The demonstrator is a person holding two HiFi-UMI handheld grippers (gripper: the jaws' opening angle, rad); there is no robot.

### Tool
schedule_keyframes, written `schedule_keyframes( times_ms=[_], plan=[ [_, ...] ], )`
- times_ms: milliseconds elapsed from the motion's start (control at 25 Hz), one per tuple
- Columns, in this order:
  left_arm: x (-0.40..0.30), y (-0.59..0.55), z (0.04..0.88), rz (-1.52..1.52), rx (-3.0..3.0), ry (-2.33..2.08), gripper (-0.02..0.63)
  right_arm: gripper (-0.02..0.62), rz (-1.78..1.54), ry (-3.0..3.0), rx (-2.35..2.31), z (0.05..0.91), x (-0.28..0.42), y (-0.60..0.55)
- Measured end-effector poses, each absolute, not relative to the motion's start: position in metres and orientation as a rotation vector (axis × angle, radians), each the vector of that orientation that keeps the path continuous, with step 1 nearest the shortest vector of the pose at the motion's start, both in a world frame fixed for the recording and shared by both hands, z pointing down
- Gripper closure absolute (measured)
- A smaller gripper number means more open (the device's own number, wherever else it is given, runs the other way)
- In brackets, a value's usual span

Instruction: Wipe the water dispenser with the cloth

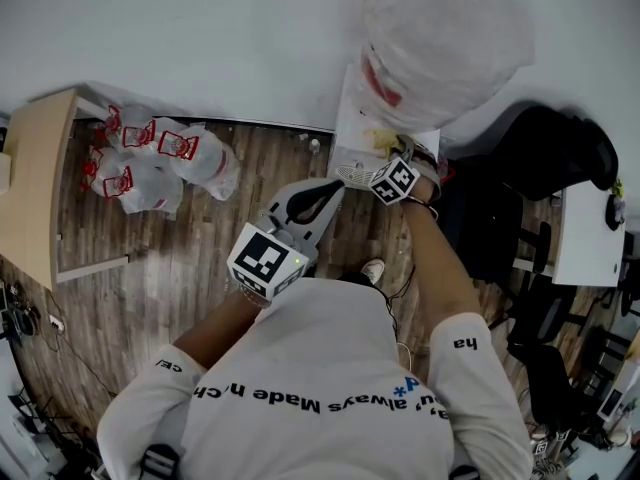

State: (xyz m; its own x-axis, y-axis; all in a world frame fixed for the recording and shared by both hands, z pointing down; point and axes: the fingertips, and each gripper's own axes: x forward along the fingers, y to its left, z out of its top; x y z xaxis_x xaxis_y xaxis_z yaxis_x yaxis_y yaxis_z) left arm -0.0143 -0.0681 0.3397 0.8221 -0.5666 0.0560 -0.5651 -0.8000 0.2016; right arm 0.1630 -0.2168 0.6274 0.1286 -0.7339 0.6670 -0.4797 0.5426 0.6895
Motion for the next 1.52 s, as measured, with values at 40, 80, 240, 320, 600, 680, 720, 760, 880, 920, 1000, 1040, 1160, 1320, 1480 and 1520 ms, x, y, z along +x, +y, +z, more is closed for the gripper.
schedule_keyframes(
  times_ms=[40, 80, 240, 320, 600, 680, 720, 760, 880, 920, 1000, 1040, 1160, 1320, 1480, 1520],
  plan=[
    [-0.013, -0.069, 0.340, -0.008, 2.794, -0.883, 0.589, 0.534, -0.250, -1.510, 1.083, 0.629, 0.167, -0.217],
    [-0.011, -0.070, 0.340, -0.007, 2.792, -0.886, 0.589, 0.534, -0.252, -1.502, 1.081, 0.630, 0.171, -0.218],
    [-0.003, -0.070, 0.342, -0.005, 2.789, -0.894, 0.589, 0.534, -0.260, -1.486, 1.067, 0.637, 0.184, -0.219],
    [0.001, -0.070, 0.342, -0.001, 2.787, -0.899, 0.589, 0.534, -0.262, -1.478, 1.057, 0.640, 0.190, -0.219],
    [0.005, -0.071, 0.341, 0.002, 2.777, -0.928, 0.589, 0.534, -0.273, -1.466, 1.040, 0.637, 0.195, -0.225],
    [0.005, -0.072, 0.342, 0.004, 2.774, -0.937, 0.589, 0.535, -0.274, -1.465, 1.035, 0.639, 0.196, -0.228],
    [0.005, -0.073, 0.342, 0.005, 2.772, -0.941, 0.589, 0.535, -0.271, -1.465, 1.031, 0.640, 0.197, -0.229],
    [0.005, -0.074, 0.342, 0.006, 2.769, -0.945, 0.589, 0.535, -0.267, -1.467, 1.025, 0.641, 0.197, -0.230],
    [0.004, -0.075, 0.343, 0.010, 2.764, -0.955, 0.589, 0.552, -0.245, -1.487, 0.993, 0.643, 0.195, -0.231],
    [0.004, -0.075, 0.343, 0.013, 2.762, -0.957, 0.589, 0.552, -0.238, -1.497, 0.984, 0.643, 0.194, -0.230],
    [0.006, -0.073, 0.345, 0.016, 2.759, -0.953, 0.589, 0.553, -0.241, -1.506, 0.968, 0.644, 0.194, -0.229],
    [0.008, -0.073, 0.345, 0.016, 2.760, -0.948, 0.589, 0.554, -0.249, -1.504, 0.961, 0.644, 0.193, -0.229],
    [0.012, -0.069, 0.343, 0.015, 2.765, -0.934, 0.589, 0.555, -0.258, -1.493, 0.956, 0.644, 0.192, -0.228],
    [0.014, -0.065, 0.345, 0.026, 2.767, -0.924, 0.589, 0.557, -0.264, -1.503, 0.953, 0.644, 0.190, -0.223],
    [0.015, -0.064, 0.346, 0.035, 2.769, -0.923, 0.589, 0.557, -0.277, -1.510, 0.939, 0.646, 0.189, -0.219],
    [0.016, -0.064, 0.346, 0.033, 2.770, -0.924, 0.589, 0.557, -0.278, -1.510, 0.937, 0.646, 0.189, -0.218]
  ],
)
